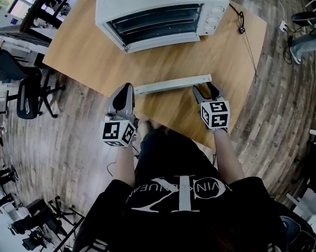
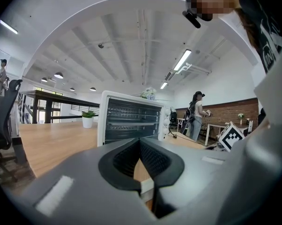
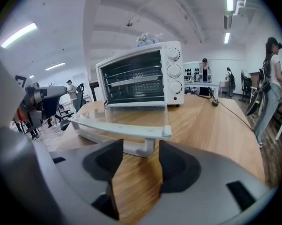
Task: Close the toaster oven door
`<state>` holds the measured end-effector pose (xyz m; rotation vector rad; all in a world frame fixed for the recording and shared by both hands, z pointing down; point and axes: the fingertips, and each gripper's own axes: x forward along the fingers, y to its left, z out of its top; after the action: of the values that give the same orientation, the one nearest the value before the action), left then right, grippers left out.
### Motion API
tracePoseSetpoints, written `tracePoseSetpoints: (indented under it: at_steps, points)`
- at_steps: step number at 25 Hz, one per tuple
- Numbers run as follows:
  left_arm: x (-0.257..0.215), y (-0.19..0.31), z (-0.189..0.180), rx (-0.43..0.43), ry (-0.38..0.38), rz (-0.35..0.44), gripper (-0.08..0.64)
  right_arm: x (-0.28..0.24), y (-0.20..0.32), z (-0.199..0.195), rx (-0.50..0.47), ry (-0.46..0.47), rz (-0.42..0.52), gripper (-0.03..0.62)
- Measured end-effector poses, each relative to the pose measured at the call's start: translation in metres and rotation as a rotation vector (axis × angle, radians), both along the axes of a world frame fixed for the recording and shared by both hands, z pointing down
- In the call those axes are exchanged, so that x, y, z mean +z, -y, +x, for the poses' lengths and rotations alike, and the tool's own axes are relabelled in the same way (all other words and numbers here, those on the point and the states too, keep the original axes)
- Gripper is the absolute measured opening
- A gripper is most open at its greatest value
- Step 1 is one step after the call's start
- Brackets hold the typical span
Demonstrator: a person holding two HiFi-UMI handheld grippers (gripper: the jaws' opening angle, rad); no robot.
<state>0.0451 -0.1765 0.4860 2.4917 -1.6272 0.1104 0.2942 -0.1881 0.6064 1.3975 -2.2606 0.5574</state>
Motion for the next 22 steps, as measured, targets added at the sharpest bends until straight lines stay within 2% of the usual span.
tracePoseSetpoints:
  at_steps: [9,22]
  points:
    - [-0.003,0.001,-0.014,-0.021,0.007,0.005,0.011,-0.005,0.004,-0.001,0.025,0.002,0.03,0.21]
    - [-0.012,-0.01,-0.047,-0.11,0.014,0.003,0.011,-0.038,0.01,0.0,0.016,0.006,0.12,0.175]
